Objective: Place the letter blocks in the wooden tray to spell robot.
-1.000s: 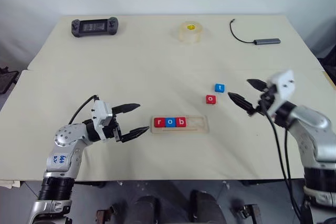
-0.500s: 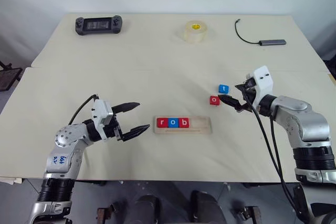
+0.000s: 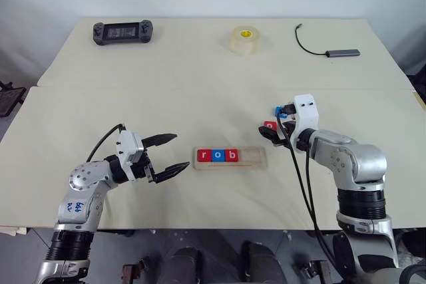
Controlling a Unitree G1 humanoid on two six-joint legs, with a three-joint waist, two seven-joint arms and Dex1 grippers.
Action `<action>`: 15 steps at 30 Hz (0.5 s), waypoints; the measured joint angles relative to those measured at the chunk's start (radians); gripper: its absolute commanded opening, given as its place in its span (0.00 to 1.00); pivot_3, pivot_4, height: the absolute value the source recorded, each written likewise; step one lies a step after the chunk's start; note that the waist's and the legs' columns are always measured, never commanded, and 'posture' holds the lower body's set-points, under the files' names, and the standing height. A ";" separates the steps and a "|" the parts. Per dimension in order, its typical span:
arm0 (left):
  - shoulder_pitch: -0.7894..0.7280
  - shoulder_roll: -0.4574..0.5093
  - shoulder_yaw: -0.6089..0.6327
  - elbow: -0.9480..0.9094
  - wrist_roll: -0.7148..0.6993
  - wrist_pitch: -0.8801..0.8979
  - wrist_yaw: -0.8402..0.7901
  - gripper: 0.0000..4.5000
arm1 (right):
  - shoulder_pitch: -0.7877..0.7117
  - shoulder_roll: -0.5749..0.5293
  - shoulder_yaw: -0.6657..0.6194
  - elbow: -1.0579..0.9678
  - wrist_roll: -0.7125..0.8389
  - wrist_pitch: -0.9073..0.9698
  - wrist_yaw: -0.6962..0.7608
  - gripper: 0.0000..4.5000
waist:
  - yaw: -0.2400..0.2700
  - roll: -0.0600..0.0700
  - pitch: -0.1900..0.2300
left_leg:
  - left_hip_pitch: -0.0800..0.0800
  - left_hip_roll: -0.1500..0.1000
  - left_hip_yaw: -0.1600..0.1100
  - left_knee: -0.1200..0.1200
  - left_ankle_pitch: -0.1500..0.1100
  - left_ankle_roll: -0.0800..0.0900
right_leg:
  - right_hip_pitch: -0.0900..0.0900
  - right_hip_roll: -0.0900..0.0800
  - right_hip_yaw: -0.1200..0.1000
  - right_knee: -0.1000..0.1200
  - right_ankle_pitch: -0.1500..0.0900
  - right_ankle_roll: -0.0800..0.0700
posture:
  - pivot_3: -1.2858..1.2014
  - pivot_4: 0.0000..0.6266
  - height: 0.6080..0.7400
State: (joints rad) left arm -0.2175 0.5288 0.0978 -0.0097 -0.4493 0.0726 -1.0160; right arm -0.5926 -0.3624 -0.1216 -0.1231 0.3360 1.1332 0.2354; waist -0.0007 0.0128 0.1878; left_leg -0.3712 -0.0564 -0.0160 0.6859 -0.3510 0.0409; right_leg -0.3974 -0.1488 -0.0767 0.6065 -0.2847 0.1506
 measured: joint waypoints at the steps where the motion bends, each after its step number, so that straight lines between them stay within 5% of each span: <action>1: 0.001 0.002 0.000 -0.004 0.000 0.000 0.000 1.00 | 0.000 0.014 -0.004 0.005 -0.009 -0.004 -0.022 1.00 | -0.001 0.000 0.000 | 0.000 0.000 0.000 0.000 0.000 0.000 | 0.000 0.000 0.000 0.000 0.000 0.000 | 0.52 0.24 1.00; 6: 0.002 0.005 0.000 -0.018 0.000 0.000 -0.001 1.00 | -0.006 0.074 -0.002 0.011 -0.048 -0.026 -0.098 1.00 | -0.005 0.000 0.000 | 0.000 0.001 0.001 0.000 0.000 0.000 | -0.001 0.001 0.000 0.001 0.000 0.000 | 0.52 0.24 1.00; 15: 0.010 0.015 0.001 -0.020 0.000 0.000 -0.001 1.00 | 0.005 0.136 0.007 0.007 -0.096 -0.062 -0.160 0.34 | -0.005 0.000 0.000 | 0.001 0.000 0.001 0.000 0.000 0.000 | -0.001 0.001 0.001 0.002 0.000 0.000 | 0.52 0.24 1.00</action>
State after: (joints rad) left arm -0.2076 0.5443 0.0991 -0.0300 -0.4494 0.0728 -1.0165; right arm -0.5878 -0.2265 -0.1148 -0.1158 0.2401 1.0712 0.0756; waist -0.0059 0.0130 0.1877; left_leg -0.3705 -0.0561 -0.0152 0.6856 -0.3510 0.0409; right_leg -0.3987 -0.1483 -0.0761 0.6090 -0.2848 0.1505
